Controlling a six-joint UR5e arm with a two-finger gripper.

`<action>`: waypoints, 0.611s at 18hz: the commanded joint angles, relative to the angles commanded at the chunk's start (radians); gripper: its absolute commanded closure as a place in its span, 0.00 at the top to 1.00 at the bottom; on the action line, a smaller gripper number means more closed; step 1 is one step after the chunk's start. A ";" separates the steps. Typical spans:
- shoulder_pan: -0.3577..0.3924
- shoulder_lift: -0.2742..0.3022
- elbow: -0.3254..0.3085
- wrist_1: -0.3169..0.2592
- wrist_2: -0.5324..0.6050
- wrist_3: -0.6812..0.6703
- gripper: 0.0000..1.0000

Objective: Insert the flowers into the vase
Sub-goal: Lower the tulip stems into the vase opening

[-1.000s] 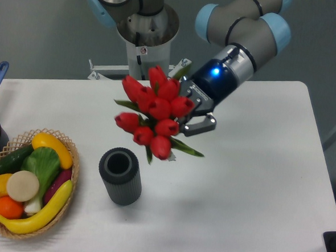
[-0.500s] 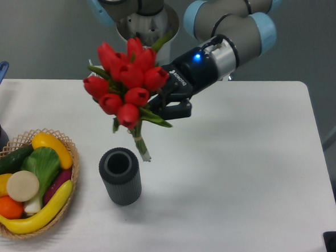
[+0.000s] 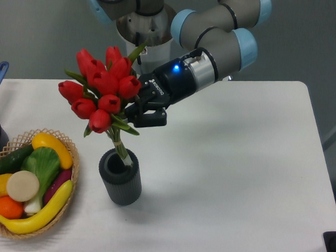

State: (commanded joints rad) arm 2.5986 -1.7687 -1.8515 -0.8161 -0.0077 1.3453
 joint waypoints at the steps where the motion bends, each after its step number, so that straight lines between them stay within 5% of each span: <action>1: -0.002 0.000 0.000 0.000 0.000 0.000 0.33; 11: -0.023 -0.047 -0.012 -0.002 0.009 -0.002 0.33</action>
State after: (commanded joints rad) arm 2.5756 -1.8161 -1.8638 -0.8176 0.0015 1.3438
